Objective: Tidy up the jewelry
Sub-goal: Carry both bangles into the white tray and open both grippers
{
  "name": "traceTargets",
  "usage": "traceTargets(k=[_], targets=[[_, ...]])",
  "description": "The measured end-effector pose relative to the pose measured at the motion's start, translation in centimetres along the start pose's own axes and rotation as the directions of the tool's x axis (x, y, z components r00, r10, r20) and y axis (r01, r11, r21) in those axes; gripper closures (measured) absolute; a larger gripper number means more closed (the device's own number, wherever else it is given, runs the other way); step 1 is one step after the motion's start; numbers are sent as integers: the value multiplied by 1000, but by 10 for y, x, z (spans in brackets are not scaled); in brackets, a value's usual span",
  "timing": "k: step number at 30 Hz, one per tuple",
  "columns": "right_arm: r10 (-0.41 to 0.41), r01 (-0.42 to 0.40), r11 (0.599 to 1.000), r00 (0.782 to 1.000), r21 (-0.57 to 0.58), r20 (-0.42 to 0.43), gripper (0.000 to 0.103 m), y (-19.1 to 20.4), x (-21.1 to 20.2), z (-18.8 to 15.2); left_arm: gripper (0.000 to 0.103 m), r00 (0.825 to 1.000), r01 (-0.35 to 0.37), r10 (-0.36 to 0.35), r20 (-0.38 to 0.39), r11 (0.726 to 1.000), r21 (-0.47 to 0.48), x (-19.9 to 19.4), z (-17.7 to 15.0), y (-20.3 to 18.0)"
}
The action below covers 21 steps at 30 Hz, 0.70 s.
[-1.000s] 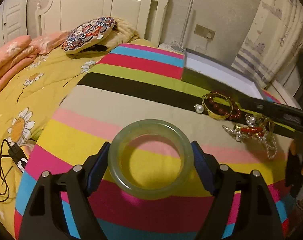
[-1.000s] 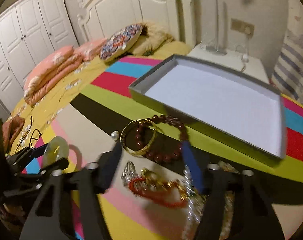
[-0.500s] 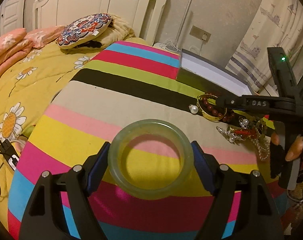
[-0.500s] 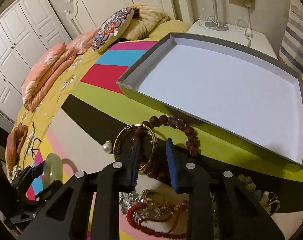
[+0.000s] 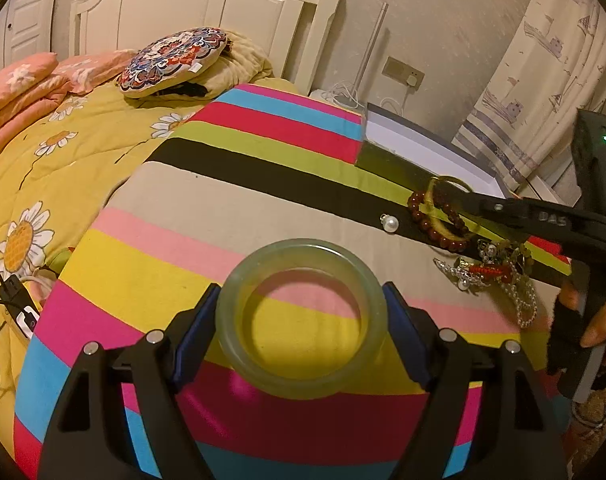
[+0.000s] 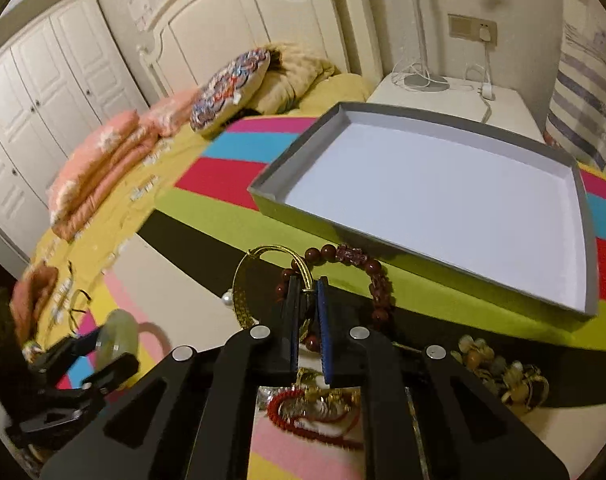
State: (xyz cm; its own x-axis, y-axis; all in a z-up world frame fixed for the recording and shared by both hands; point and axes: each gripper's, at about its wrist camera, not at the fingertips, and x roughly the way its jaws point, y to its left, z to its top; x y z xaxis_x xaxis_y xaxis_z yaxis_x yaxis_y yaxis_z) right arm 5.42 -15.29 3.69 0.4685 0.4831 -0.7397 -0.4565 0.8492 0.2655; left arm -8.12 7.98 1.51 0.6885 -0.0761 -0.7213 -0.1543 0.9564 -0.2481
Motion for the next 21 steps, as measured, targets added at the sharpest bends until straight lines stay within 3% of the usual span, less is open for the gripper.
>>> traceTargets(k=[9, 21], targets=[[-23, 18, 998, 997, 55, 76, 92, -39, -41, -6, 25, 1000, 5, -5, 15, 999, 46, -6, 8, -16], [-94, 75, 987, 987, 140, 134, 92, -97, -58, 12, 25, 996, 28, -47, 75, 971, 237, 9, 78, -84]])
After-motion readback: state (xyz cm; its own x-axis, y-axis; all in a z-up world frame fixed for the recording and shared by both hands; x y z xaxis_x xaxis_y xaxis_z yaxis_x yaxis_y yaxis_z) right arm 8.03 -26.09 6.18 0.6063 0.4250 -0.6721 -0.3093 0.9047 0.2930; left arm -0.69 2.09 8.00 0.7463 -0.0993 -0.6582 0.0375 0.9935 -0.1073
